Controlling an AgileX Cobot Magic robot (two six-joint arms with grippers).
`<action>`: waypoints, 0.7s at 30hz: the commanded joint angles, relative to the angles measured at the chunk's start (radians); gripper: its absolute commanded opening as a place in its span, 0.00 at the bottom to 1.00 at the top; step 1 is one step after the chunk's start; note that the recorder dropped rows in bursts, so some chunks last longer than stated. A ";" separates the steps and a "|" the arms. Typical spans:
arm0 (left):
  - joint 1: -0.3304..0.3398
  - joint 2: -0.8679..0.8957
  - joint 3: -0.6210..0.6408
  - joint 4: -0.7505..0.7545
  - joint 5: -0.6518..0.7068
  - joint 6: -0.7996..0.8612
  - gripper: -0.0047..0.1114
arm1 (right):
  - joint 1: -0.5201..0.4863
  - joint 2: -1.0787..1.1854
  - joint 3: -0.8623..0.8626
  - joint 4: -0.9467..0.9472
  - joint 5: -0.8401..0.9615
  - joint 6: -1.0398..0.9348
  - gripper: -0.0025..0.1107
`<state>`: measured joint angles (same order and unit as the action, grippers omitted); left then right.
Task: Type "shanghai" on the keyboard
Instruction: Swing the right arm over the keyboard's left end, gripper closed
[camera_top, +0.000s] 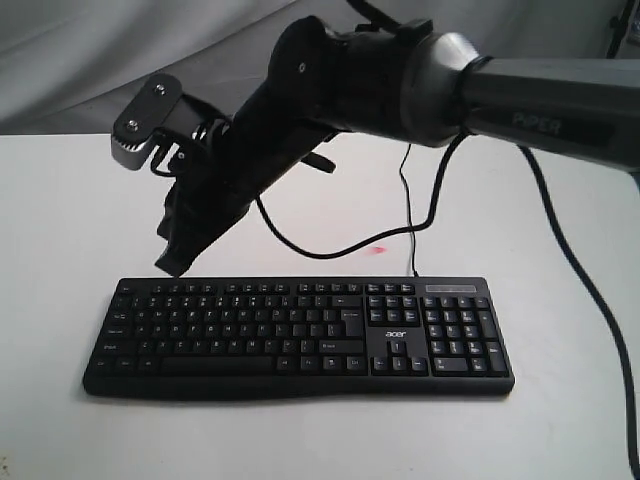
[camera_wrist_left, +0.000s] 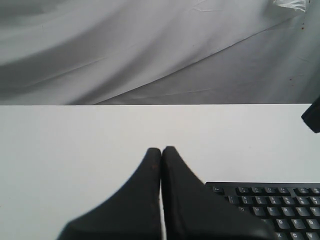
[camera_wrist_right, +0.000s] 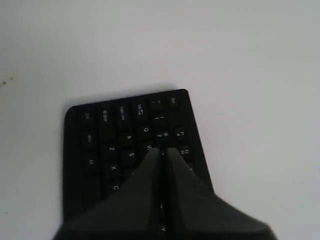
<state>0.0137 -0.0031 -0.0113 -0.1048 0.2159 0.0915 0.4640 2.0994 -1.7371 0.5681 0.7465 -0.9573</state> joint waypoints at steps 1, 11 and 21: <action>-0.004 0.003 0.001 -0.004 -0.003 -0.001 0.05 | 0.030 0.023 -0.004 0.035 -0.004 -0.008 0.02; -0.004 0.003 0.001 -0.004 -0.003 -0.001 0.05 | 0.061 0.090 -0.004 0.073 -0.031 -0.040 0.02; -0.004 0.003 0.001 -0.004 -0.003 -0.001 0.05 | 0.064 0.141 -0.004 0.118 -0.024 -0.120 0.02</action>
<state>0.0137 -0.0031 -0.0113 -0.1048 0.2159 0.0915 0.5229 2.2413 -1.7371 0.6700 0.7210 -1.0591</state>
